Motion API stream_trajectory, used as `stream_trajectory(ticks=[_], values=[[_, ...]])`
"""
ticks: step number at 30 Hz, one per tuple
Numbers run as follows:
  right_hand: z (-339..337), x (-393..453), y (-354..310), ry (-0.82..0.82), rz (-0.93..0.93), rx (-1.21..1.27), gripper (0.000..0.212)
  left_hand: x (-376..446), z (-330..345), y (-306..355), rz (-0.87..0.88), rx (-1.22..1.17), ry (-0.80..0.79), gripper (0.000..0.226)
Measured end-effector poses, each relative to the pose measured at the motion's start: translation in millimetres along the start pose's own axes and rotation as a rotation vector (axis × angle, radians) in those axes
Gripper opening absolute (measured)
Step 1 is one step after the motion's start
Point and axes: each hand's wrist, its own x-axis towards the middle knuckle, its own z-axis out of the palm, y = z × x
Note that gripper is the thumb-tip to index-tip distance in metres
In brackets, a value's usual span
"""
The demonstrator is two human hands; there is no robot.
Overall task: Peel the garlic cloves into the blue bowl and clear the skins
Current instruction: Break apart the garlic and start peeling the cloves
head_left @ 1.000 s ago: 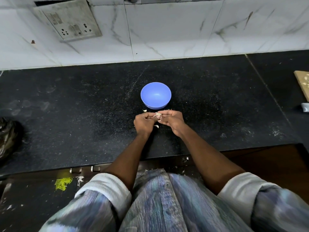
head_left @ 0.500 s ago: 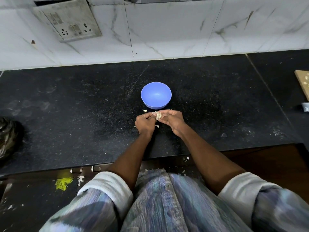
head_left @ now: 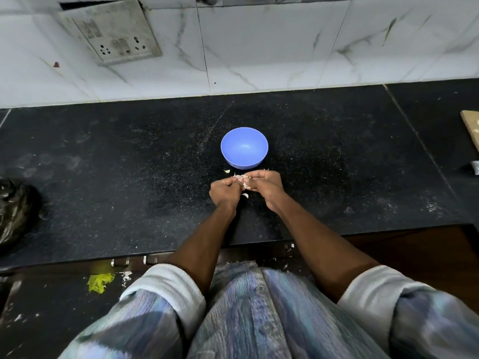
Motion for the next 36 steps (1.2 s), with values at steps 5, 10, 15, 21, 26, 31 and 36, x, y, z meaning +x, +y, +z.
stream_trajectory(ticks=[5,10,15,21,26,31,36], values=[[8,-1,1,0.0,-0.06,-0.03,0.033,-9,-1,6,0.105,0.129,0.051,0.012],[6,1,0,-0.032,-0.033,-0.016,0.03,-6,-5,7,0.118,0.175,-0.002,0.024],[4,3,0,-0.028,0.012,0.067,0.028,-3,-10,5,0.116,0.089,-0.076,0.023],[1,3,0,-0.013,0.037,0.074,0.02,-1,-10,-1,0.186,0.079,-0.104,0.008],[2,0,-1,0.007,0.056,0.092,0.017,-2,-10,-1,0.224,0.079,-0.095,0.005],[1,0,-4,0.004,0.066,0.092,0.023,-1,-11,-1,0.173,0.004,-0.143,0.005],[10,5,-1,0.02,0.027,-0.055,0.021,2,-8,-4,0.105,0.014,-0.114,0.002]])
